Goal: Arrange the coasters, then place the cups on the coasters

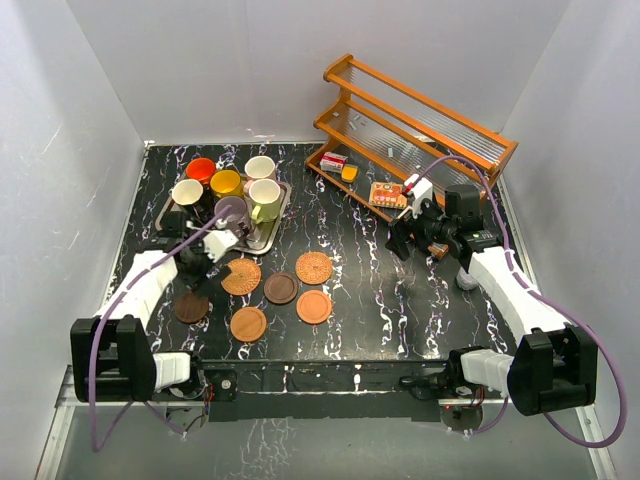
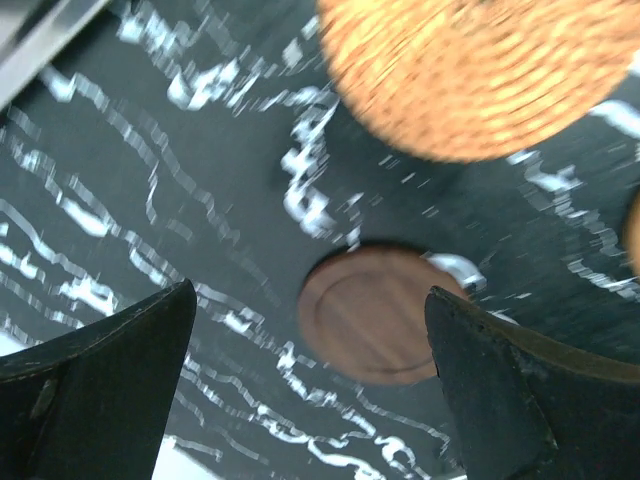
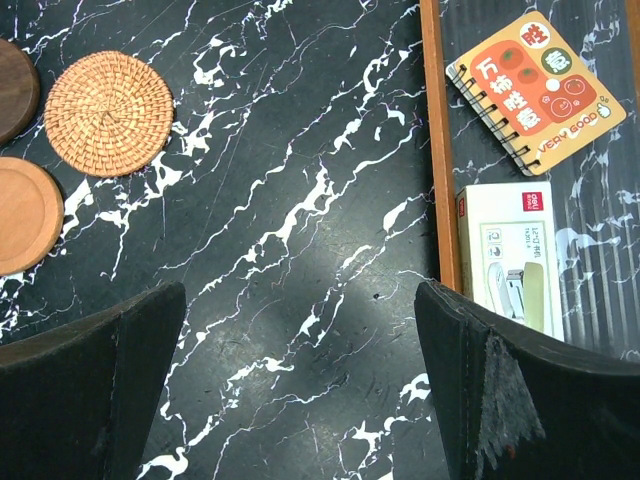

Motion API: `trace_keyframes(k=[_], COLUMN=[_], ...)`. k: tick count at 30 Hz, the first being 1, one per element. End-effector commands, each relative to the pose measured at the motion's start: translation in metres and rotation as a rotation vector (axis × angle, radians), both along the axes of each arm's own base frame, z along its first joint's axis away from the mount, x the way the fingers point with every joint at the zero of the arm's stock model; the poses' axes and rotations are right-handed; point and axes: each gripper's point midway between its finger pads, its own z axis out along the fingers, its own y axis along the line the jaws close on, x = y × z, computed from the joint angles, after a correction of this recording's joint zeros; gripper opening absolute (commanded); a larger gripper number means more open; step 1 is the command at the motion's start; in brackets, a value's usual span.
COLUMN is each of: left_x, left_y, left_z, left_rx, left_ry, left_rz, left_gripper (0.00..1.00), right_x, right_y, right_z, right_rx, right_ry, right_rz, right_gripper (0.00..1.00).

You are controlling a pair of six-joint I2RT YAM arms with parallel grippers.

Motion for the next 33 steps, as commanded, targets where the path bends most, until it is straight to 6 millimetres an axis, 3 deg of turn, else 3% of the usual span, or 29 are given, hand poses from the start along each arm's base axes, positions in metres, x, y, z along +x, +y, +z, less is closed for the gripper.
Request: trace_keyframes(k=[1, 11, 17, 33], left_x=[-0.004, -0.021, -0.042, -0.086], left_y=[0.045, 0.051, 0.038, -0.065], left_z=[0.004, -0.034, -0.045, -0.048], left_rx=[0.117, 0.129, 0.068, -0.054], left_ry=[0.003, 0.073, 0.135, 0.321], left_rz=[0.013, -0.042, -0.074, -0.337], left_gripper=[0.96, 0.96, 0.95, 0.94], right_x=[0.006, 0.007, 0.008, 0.009], right_y=[-0.001, -0.003, -0.003, -0.006], right_z=[0.013, 0.010, 0.007, 0.003], right_rx=[-0.002, -0.011, -0.012, -0.029], right_ry=[-0.079, -0.074, -0.066, -0.064], right_rz=[0.010, 0.004, 0.007, -0.007], right_gripper=[0.98, 0.98, 0.98, 0.98])
